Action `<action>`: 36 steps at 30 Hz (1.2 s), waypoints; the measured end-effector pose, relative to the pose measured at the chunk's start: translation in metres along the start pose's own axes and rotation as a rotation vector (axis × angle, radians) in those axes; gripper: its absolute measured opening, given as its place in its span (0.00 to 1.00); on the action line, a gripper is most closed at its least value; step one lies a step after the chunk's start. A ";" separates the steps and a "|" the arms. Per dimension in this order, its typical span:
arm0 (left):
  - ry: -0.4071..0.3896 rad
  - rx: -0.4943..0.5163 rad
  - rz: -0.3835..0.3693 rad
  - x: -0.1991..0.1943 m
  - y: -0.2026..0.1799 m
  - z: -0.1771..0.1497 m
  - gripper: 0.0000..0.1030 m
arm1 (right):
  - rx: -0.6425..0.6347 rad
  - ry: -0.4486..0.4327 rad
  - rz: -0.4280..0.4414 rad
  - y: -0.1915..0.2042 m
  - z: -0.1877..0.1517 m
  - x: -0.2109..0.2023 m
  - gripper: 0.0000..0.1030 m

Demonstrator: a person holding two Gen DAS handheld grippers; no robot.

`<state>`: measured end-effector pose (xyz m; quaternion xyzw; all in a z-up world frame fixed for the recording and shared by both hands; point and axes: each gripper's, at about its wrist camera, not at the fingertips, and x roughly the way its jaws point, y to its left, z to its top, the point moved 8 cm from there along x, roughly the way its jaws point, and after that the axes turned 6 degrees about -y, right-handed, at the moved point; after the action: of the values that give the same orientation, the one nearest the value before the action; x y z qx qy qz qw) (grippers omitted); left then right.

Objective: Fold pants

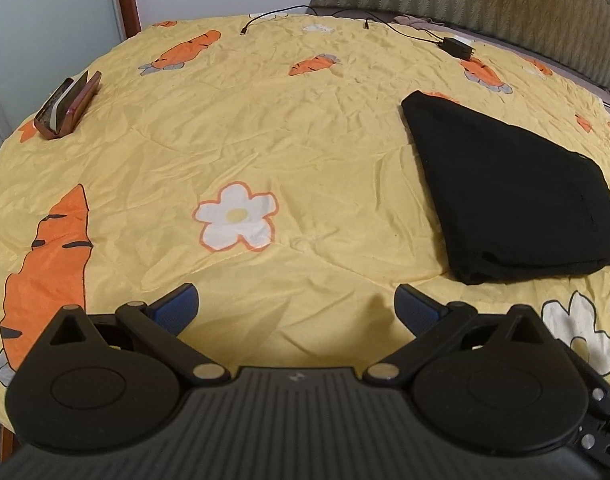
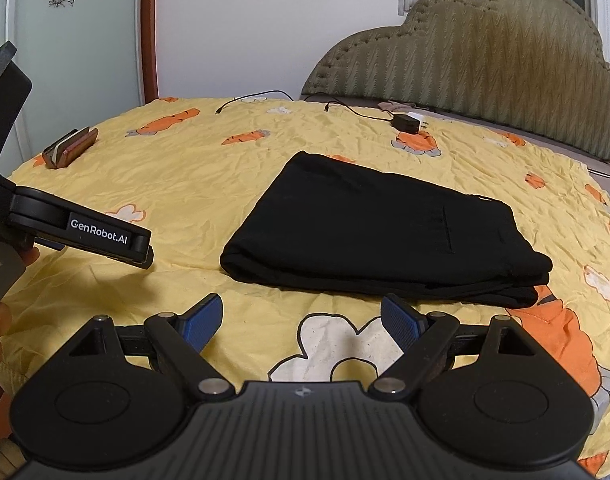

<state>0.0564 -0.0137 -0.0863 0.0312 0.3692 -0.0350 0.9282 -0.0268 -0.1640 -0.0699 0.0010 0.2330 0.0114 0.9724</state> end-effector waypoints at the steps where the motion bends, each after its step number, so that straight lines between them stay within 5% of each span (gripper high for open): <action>1: 0.000 0.001 0.000 0.000 -0.001 0.000 1.00 | 0.001 0.000 -0.001 0.000 0.000 0.000 0.84; 36: -0.005 0.027 -0.001 -0.004 -0.006 -0.001 1.00 | 0.005 -0.007 -0.009 -0.010 -0.001 -0.005 0.84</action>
<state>0.0524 -0.0199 -0.0847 0.0433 0.3662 -0.0405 0.9286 -0.0311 -0.1745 -0.0686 0.0026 0.2298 0.0064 0.9732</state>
